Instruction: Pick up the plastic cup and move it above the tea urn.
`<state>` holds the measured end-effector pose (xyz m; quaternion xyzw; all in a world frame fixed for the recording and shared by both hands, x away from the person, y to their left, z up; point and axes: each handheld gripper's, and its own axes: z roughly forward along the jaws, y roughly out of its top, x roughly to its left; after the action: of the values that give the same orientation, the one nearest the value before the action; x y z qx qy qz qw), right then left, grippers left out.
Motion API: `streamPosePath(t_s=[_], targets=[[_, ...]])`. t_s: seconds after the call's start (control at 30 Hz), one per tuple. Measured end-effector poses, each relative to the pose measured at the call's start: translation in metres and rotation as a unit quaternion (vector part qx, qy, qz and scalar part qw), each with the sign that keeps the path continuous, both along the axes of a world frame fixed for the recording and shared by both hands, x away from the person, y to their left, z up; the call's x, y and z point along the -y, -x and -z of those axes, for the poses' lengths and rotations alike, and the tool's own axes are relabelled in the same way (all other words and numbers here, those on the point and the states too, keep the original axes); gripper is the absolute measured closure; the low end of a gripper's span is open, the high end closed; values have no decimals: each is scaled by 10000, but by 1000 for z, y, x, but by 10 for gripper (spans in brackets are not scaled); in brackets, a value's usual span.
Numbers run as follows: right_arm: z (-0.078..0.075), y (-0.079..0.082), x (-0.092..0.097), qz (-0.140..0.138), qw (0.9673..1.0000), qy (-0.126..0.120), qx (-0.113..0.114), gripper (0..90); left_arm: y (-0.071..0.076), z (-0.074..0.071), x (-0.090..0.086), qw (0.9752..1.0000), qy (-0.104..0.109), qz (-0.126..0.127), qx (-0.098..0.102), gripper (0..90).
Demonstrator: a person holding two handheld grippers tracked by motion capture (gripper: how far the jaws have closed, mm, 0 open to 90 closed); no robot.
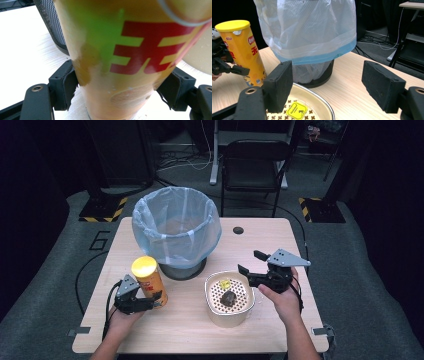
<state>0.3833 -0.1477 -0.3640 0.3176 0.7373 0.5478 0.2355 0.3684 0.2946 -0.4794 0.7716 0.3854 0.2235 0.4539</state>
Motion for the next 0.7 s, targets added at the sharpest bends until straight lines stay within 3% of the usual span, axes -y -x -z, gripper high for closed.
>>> streamPosePath(t_s=[0.33, 0.43, 0.7], targets=[[2, -1, 2, 36, 10000, -17, -6, 247, 3, -5, -4, 10000, 43, 0, 6, 244], [2, -1, 3, 45, 10000, -16, -16, 247, 4, -15, -6, 10000, 61, 77, 0, 244], [4, -3, 4, 67, 10000, 9, -50, 247, 8, -35, -13, 9993, 362, 136, -2, 244]])
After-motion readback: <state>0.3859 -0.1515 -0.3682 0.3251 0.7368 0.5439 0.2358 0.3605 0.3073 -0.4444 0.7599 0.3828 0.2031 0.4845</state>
